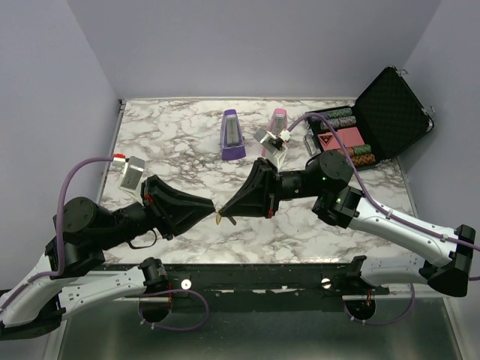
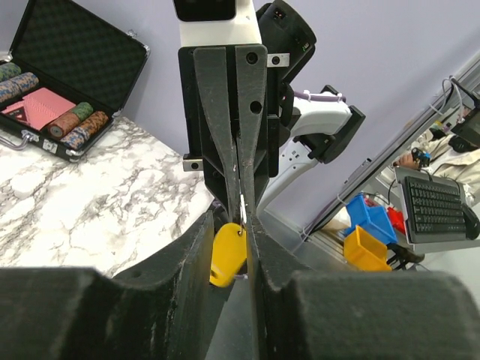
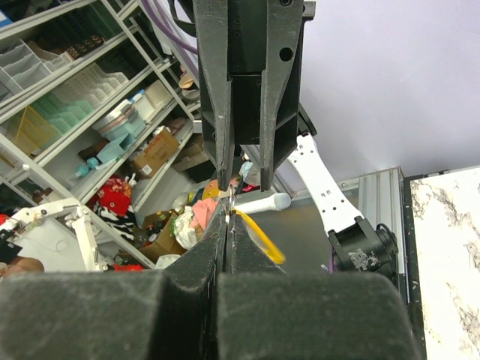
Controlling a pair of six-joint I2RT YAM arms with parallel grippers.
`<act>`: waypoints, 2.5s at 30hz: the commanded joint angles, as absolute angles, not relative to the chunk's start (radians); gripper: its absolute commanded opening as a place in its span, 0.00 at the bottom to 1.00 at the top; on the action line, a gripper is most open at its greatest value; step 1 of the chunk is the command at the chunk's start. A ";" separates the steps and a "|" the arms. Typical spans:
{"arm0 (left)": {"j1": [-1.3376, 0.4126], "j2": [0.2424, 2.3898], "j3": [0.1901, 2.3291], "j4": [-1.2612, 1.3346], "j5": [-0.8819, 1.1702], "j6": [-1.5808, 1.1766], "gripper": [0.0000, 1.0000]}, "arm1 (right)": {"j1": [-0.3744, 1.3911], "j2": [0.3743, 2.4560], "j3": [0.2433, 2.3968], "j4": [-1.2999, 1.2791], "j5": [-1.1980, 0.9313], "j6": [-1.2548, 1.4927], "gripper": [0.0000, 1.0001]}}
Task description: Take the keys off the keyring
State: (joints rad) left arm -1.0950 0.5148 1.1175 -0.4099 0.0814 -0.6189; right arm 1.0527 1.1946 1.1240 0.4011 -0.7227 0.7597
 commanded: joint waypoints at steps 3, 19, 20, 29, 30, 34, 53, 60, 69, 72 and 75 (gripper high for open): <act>-1.095 0.532 1.109 -0.393 0.100 -0.626 0.28 | 1.057 1.178 1.115 0.422 -0.709 0.756 0.01; -1.095 0.548 1.092 -0.384 0.150 -0.634 0.10 | 1.055 1.180 1.109 0.419 -0.695 0.755 0.01; -1.095 0.549 1.092 -0.385 0.153 -0.634 0.08 | 1.055 1.178 1.111 0.417 -0.693 0.755 0.01; -1.095 0.571 1.146 -0.488 0.158 -0.609 0.00 | 1.057 1.190 1.126 0.379 -0.657 0.767 0.01; -1.095 0.578 1.161 -0.509 0.163 -0.603 0.00 | 1.055 1.193 1.127 0.376 -0.654 0.773 0.01; -1.095 0.584 1.195 -0.563 0.173 -0.584 0.00 | 1.057 1.201 1.137 0.362 -0.626 0.790 0.01; -1.094 0.540 1.238 -0.684 0.117 -0.535 0.00 | 1.055 1.287 1.305 0.106 -0.454 0.769 0.01; -1.095 0.574 1.243 -0.657 0.130 -0.532 0.00 | 1.055 1.295 1.350 0.002 -0.385 0.768 0.01; -1.095 0.583 1.238 -0.679 0.167 -0.519 0.00 | 1.055 1.275 1.345 0.002 -0.397 0.793 0.01; -1.095 0.604 1.270 -0.736 0.190 -0.488 0.00 | 1.057 1.295 1.367 0.002 -0.437 0.798 0.01; -1.095 0.630 1.314 -0.801 0.227 -0.447 0.00 | 1.057 1.316 1.400 0.003 -0.482 0.790 0.01</act>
State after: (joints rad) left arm -1.0859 0.5816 1.2598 -0.6689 0.0570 -0.5003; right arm 1.0740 1.2556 1.3258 -0.0219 -0.5091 0.7933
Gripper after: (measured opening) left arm 0.007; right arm 0.012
